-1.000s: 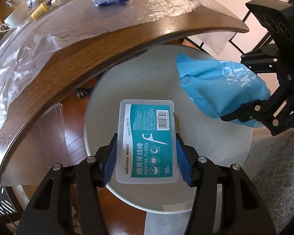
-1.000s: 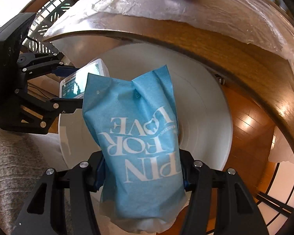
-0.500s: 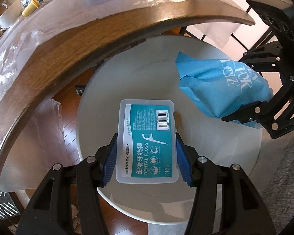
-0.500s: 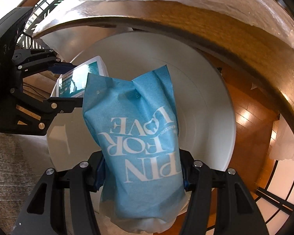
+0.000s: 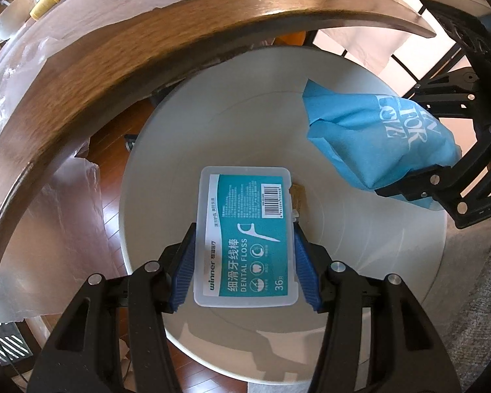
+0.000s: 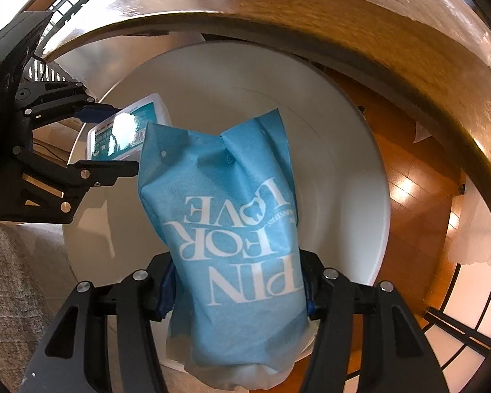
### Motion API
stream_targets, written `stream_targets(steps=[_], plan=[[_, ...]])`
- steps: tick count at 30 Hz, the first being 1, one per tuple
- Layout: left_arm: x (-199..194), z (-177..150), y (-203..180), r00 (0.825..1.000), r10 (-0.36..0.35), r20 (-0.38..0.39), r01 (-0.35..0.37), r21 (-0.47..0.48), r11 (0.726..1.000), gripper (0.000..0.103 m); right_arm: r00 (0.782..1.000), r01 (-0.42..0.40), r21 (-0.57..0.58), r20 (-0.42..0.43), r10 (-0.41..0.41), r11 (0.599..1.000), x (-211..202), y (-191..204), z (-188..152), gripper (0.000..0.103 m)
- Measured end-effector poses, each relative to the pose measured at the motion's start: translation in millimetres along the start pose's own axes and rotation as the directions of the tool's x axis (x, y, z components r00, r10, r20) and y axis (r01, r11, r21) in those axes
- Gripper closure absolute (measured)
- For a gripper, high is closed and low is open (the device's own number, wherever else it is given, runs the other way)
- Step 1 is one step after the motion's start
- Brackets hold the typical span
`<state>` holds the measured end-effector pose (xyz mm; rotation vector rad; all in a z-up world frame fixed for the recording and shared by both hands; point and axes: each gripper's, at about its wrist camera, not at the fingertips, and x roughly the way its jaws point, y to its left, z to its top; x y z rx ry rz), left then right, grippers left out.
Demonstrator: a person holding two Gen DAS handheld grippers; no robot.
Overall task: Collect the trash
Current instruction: 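Carry the floss box and blue bag off the table edge over the bin, then open the left tool over the bin while the right tool releases the blue bag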
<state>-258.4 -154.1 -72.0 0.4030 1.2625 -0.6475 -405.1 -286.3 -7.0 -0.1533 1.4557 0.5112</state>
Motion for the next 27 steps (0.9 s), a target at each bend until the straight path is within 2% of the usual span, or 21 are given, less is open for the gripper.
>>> stream_targets(steps=[22,25,27], plan=[[10.4,1.1,-2.7,1.000,0.001,-0.014,-0.001,0.005,1.000,0.048,1.000,0.018,-0.003,-0.021,-0.018,1.000,7.6,0.7,0.8,0.046],[9.7,1.9,-3.5,1.000,0.016,-0.014,-0.015,0.019,1.000,0.044,0.999,0.041,-0.012,0.000,-0.041,0.999,2.6,1.8,0.0,0.025],[4.8,1.4,-4.6,1.000,0.016,-0.009,-0.016,0.022,1.000,0.042,0.999,0.034,-0.013,0.021,-0.034,0.999,-9.1,3.4,-1.4,0.024]])
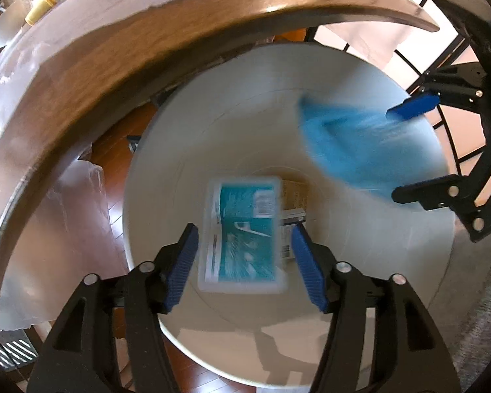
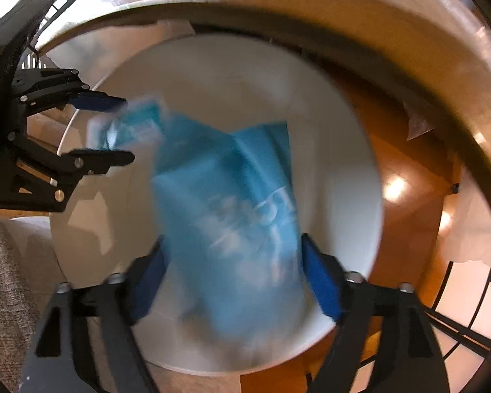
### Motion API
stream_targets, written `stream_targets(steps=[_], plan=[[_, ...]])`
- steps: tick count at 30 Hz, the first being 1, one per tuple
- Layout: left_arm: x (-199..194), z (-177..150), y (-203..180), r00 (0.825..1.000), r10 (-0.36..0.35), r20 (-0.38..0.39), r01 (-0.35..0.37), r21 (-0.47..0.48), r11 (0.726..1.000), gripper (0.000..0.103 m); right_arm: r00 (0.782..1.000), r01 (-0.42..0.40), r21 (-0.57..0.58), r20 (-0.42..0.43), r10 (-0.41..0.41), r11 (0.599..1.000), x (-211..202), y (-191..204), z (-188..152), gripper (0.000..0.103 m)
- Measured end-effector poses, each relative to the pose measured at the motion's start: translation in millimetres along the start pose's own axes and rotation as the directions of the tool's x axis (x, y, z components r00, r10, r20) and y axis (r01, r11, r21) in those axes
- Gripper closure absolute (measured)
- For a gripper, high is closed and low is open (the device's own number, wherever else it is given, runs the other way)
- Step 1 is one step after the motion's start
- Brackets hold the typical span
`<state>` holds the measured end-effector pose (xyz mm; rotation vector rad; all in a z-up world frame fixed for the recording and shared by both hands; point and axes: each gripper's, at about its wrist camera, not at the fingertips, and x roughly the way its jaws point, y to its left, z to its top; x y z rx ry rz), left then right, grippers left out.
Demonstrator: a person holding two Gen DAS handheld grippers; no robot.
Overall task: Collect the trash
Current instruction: 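Open the left tool over the bin while the right tool releases the blue bag, then move the left tool to the yellow cup while the right tool approaches a purple hair roller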
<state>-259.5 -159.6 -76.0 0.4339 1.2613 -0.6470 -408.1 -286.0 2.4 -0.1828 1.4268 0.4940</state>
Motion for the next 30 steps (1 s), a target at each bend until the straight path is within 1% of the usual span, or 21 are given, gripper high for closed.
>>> stream_targets(steps=[3,4,6,7,8,9,10,11,12,13,14,16,17,18,20,23,24,26,27,28,30], plan=[[-20.0,-2.6,0.0,0.999,0.030,0.032,-0.030,0.008,1.000,0.039,0.999,0.011,0.001,0.050,-0.011,1.000,-27.1,-0.9,-1.7,0.023],[-31.4,-3.6,0.6,0.998,0.039,0.055,-0.040,0.009,0.999,0.036,0.996,0.020,-0.005,0.082,-0.019,1.000,-43.4,-0.3,-1.7,0.023],[-57.6,-4.5,3.4,0.993,0.040,0.112,-0.041,0.002,0.999,0.034,0.989,0.029,-0.019,0.143,-0.026,0.999,-73.1,1.9,0.0,0.021],[-76.2,-3.4,6.5,0.987,0.029,0.156,-0.029,-0.006,1.000,0.032,0.981,0.040,-0.030,0.192,-0.033,0.999,-93.2,3.8,2.7,0.017],[-93.0,-1.5,10.3,0.980,0.019,0.198,-0.016,-0.016,1.000,0.021,0.968,0.062,-0.040,0.247,-0.050,0.997,-113.3,5.8,6.7,0.011],[-115.4,1.3,16.2,0.965,0.018,0.263,-0.009,-0.034,0.999,0.017,0.949,0.089,-0.044,0.307,-0.071,0.995,-132.2,6.9,12.3,0.008],[-135.9,5.0,23.2,0.943,0.043,0.330,-0.025,-0.059,0.998,0.008,0.931,0.111,-0.039,0.354,-0.091,0.993,-145.1,6.8,17.6,0.004],[-149.2,8.4,29.3,0.924,0.073,0.376,-0.045,-0.082,0.996,0.001,0.907,0.135,-0.025,0.405,-0.113,0.991,-157.9,5.2,25.6,0.004],[-165.8,15.2,40.2,0.892,0.131,0.434,-0.084,-0.126,0.988,0.002,0.884,0.147,-0.005,0.450,-0.129,0.989,-167.8,1.3,36.2,0.004],[-176.1,23.9,52.9,0.868,0.186,0.461,-0.117,-0.173,0.978,0.002,0.868,0.147,0.008,0.478,-0.133,0.989,-172.8,-2.1,44.9,0.004],[-180.9,32.6,64.6,0.853,0.224,0.471,-0.137,-0.212,0.968,0.002,0.853,0.145,0.028,0.502,-0.139,0.989,-176.0,-7.4,56.6,0.004],[-181.8,49.4,89.0,0.836,0.280,0.472,-0.157,-0.282,0.946,0.002,0.829,0.150,0.091,0.531,-0.176,0.984,-175.5,-24.5,91.9,0.004],[-178.4,61.1,105.4,0.834,0.309,0.457,-0.163,-0.330,0.930,0.002,0.821,0.144,0.105,0.543,-0.178,0.984,-174.8,-33.5,108.2,0.004],[-176.2,63.2,117.4,0.833,0.318,0.452,-0.159,-0.355,0.921,0.002,0.816,0.139,0.119,0.548,-0.182,0.983,-171.6,-40.8,116.8,0.004],[-167.8,77.5,141.6,0.836,0.337,0.432,-0.154,-0.405,0.901,0.002,0.819,0.133,0.157,0.538,-0.198,0.979,-160.6,-59.5,150.1,0.004],[-145.6,103.2,175.9,0.852,0.351,0.388,-0.143,-0.473,0.869,0.002,0.822,0.153,0.190,0.521,-0.231,0.970,-146.2,-80.9,196.4,0.004],[-137.1,105.7,181.9,0.856,0.350,0.381,-0.137,-0.487,0.863,0.002,0.821,0.163,0.202,0.516,-0.246,0.966,-140.4,-87.8,212.7,0.004],[-128.1,115.7,197.4,0.867,0.351,0.355,-0.130,-0.518,0.845,0.002,0.828,0.154,0.216,0.505,-0.245,0.964,-127.4,-98.4,233.4,0.004],[-122.0,121.0,205.6,0.870,0.344,0.353,-0.115,-0.534,0.838,0.002,0.831,0.151,0.227,0.498,-0.247,0.962,-122.1,-103.8,243.4,0.004],[-116.7,125.4,211.9,0.871,0.343,0.352,-0.108,-0.542,0.833,0.002,0.837,0.147,0.238,0.488,-0.249,0.960,-115.1,-110.6,256.3,0.004],[-108.6,132.2,221.5,0.872,0.356,0.335,-0.119,-0.560,0.820,0.002,0.845,0.147,0.247,0.473,-0.251,0.958,-105.2,-113.0,264.1,0.005]])
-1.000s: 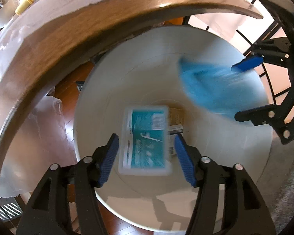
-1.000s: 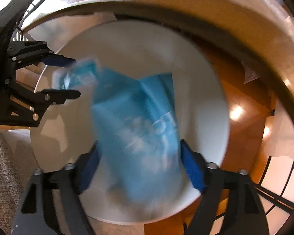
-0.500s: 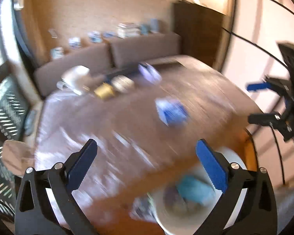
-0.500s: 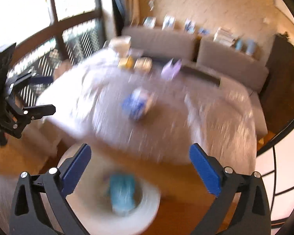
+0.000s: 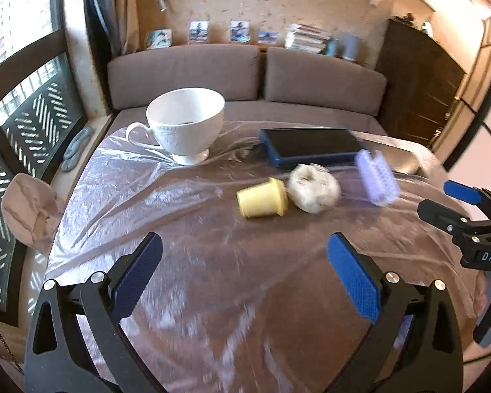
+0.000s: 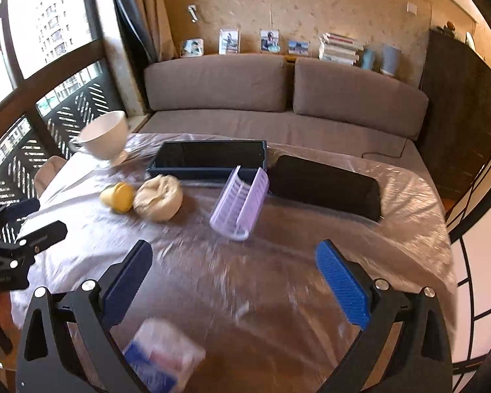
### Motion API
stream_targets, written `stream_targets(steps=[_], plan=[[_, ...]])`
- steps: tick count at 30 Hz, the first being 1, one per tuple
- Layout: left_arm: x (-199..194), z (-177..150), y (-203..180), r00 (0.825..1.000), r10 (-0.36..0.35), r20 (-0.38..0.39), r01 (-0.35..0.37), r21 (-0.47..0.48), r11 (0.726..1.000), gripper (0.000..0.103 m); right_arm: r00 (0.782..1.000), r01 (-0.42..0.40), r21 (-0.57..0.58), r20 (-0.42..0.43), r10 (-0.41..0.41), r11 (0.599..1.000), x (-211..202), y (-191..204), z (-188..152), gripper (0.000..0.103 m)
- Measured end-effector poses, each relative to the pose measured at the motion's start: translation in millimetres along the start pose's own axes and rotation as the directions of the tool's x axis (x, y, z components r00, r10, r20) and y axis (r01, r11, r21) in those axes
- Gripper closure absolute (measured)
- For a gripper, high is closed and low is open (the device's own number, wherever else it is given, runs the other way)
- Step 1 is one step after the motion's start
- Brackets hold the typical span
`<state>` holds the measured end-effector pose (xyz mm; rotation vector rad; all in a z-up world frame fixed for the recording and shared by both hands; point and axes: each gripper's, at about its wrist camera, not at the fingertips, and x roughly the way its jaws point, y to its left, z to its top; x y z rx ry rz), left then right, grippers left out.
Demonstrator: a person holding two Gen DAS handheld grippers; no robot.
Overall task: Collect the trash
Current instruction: 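Move the left tool to the yellow cup while the right tool approaches a purple hair roller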
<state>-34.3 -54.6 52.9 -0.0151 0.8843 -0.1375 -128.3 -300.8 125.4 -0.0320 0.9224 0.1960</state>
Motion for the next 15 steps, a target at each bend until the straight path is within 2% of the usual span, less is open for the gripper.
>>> stream_targets(steps=[6,10,13,14,15], plan=[[32.2,11.9,-1.3,1.000,-0.007,-0.016,0.007,-0.013,1.000,0.004,0.999,0.008,0.017,-0.049,-0.007,1.000,43.4,2.9,11.0,0.013],[49.2,17.2,-1.6,0.999,-0.007,-0.037,0.006,-0.020,1.000,0.017,0.998,0.011,0.033,-0.064,-0.009,0.999,60.8,1.5,14.3,0.017],[56.4,18.4,-2.0,0.999,-0.015,-0.040,0.014,-0.021,1.000,0.020,0.998,0.016,0.036,-0.068,-0.014,0.999,68.1,0.6,15.0,0.019],[58.0,19.0,-2.3,0.999,-0.015,-0.042,0.014,-0.019,1.000,0.027,0.997,0.016,0.037,-0.069,-0.013,0.999,69.9,0.5,15.7,0.021],[60.9,19.5,-2.9,0.999,-0.015,-0.050,0.014,-0.014,1.000,0.029,0.997,0.016,0.039,-0.072,-0.013,0.999,72.6,0.3,16.7,0.022]])
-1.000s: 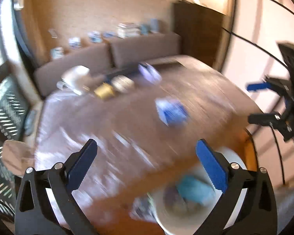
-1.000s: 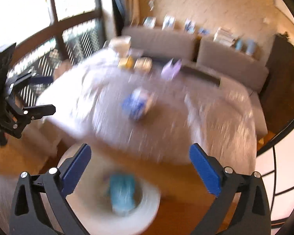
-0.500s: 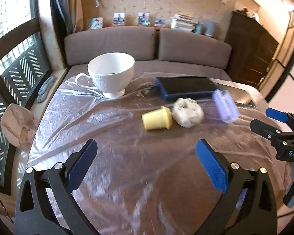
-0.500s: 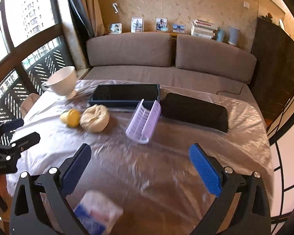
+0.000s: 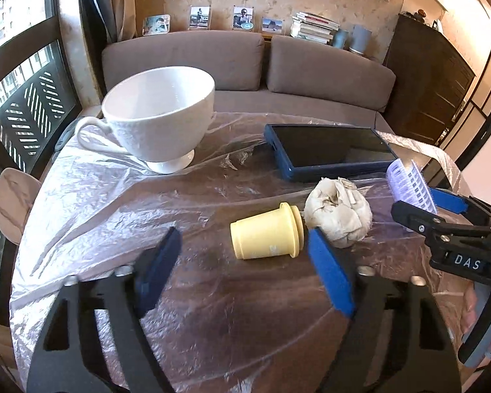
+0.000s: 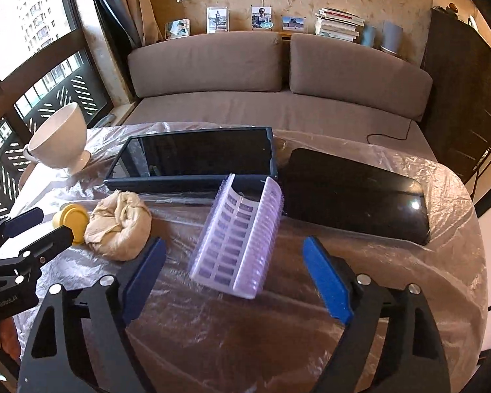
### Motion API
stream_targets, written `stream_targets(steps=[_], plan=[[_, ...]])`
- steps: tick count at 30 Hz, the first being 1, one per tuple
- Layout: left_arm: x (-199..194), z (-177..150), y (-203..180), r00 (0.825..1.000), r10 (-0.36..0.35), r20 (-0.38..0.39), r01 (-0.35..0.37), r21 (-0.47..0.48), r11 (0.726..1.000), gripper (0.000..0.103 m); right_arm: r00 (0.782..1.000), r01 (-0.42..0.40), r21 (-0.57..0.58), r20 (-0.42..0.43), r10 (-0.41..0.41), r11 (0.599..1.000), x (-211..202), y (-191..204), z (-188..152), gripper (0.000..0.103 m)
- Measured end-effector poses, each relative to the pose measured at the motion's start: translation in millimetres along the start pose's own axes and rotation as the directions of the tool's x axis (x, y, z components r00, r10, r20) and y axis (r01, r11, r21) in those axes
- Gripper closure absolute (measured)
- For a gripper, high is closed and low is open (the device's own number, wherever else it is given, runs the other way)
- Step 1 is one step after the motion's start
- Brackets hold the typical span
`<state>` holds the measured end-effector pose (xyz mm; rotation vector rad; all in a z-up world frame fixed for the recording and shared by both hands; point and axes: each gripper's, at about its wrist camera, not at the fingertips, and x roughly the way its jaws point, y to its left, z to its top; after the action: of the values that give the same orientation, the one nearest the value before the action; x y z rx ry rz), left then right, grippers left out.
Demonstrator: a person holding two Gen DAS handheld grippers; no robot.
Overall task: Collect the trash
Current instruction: 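Move the left tool to the yellow cup while the right tool approaches a purple hair roller, then grasp the yellow cup with the left tool while the right tool grasps the purple roller, then carry the yellow cup and purple roller off the table edge over the bin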
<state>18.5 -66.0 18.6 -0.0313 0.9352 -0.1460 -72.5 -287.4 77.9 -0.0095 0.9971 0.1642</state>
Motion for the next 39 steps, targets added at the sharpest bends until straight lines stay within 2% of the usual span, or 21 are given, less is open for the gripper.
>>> stream_targets(steps=[3,4,6,8,10,18,30,39], plan=[[5.4,0.6,-1.7,1.000,-0.009,-0.010,0.009,0.004,1.000,0.036,1.000,-0.004,-0.002,-0.011,0.004,1.000,6.3,0.5,1.8,0.030],[7.0,1.4,-2.2,1.000,-0.013,-0.013,0.013,0.004,1.000,0.041,1.000,-0.004,-0.003,-0.014,0.003,1.000,7.6,0.3,1.4,0.032],[8.8,1.8,-4.2,1.000,-0.019,-0.017,0.019,0.002,1.000,0.043,1.000,-0.005,-0.005,-0.014,0.005,1.000,7.7,1.2,0.8,0.037],[10.1,2.2,-4.5,0.999,-0.027,-0.018,0.027,0.002,1.000,0.051,1.000,-0.012,-0.007,-0.012,0.012,1.000,5.4,2.8,-1.5,0.051],[10.3,2.3,-4.8,0.999,-0.034,-0.016,0.034,0.004,0.999,0.056,1.000,-0.024,-0.012,-0.011,0.024,1.000,3.0,1.5,-2.7,0.057],[8.8,0.3,-4.1,0.999,-0.043,-0.011,0.043,0.005,0.999,0.058,0.997,-0.077,0.000,0.008,0.077,0.997,-13.3,-3.8,-8.5,0.059],[-11.7,-8.4,-12.4,0.999,-0.052,0.009,0.052,0.060,0.997,0.058,0.989,-0.146,0.033,0.018,0.145,0.989,-41.9,-15.0,-24.6,0.060],[-31.3,-20.3,-20.7,0.998,-0.066,0.014,0.065,0.086,0.994,0.058,0.984,-0.176,0.008,0.021,0.175,0.984,-73.0,-15.5,-44.8,0.060]])
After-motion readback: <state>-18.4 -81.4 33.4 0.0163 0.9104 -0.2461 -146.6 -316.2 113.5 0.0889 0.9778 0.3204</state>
